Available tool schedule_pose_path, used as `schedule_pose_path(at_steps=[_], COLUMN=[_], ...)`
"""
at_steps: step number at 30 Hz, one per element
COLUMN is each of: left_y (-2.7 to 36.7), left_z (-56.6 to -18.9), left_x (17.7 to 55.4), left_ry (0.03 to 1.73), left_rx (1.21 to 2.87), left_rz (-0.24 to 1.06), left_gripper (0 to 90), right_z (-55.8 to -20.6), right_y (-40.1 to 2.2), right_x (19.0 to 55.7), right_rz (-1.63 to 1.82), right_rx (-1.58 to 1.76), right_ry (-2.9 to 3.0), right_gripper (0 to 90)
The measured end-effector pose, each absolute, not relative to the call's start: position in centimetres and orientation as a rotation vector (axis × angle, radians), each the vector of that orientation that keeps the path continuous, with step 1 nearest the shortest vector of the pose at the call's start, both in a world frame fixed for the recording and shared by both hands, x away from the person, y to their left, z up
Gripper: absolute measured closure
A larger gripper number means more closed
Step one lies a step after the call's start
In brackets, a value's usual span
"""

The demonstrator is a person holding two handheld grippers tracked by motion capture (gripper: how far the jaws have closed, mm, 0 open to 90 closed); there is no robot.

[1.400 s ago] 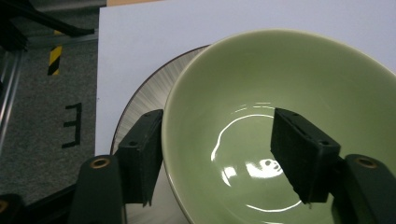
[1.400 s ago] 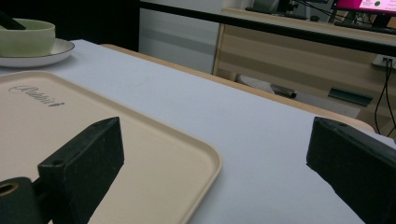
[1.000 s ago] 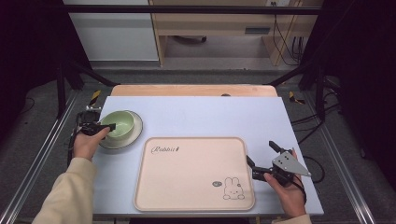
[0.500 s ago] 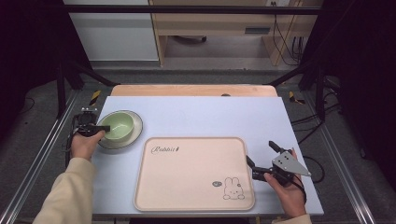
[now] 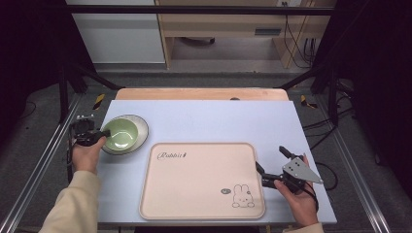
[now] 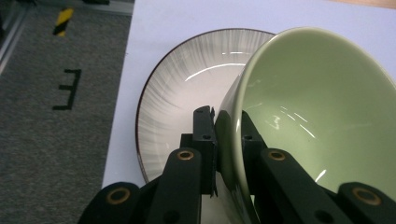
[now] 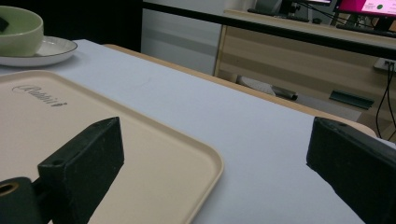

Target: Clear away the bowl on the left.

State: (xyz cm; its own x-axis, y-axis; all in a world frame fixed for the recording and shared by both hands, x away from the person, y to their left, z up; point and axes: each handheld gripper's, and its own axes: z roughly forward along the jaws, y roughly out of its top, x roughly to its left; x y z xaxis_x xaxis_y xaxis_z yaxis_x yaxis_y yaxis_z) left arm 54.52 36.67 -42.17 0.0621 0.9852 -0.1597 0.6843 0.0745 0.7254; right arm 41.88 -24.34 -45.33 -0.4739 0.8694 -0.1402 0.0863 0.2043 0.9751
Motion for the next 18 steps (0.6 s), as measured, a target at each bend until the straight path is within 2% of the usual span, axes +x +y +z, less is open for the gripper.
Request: schedule_pose_path(at_steps=[5, 18], left_y=[36.7, 34.7], left_z=[-41.5, -40.7], left_x=[53.6, 51.8], left_ry=[1.649, 1.517], left_rx=[1.617, 1.714], left_rz=[0.536, 0.484], left_gripper=[82.8, 82.7], right_z=[-45.3, -45.1], right_y=[-24.3, -24.5], right_x=[41.8, 41.8], right_rz=[1.342, 1.344], right_rx=[0.891, 0.891], right_ry=[1.742, 1.732], right_gripper=[4.1, 4.4])
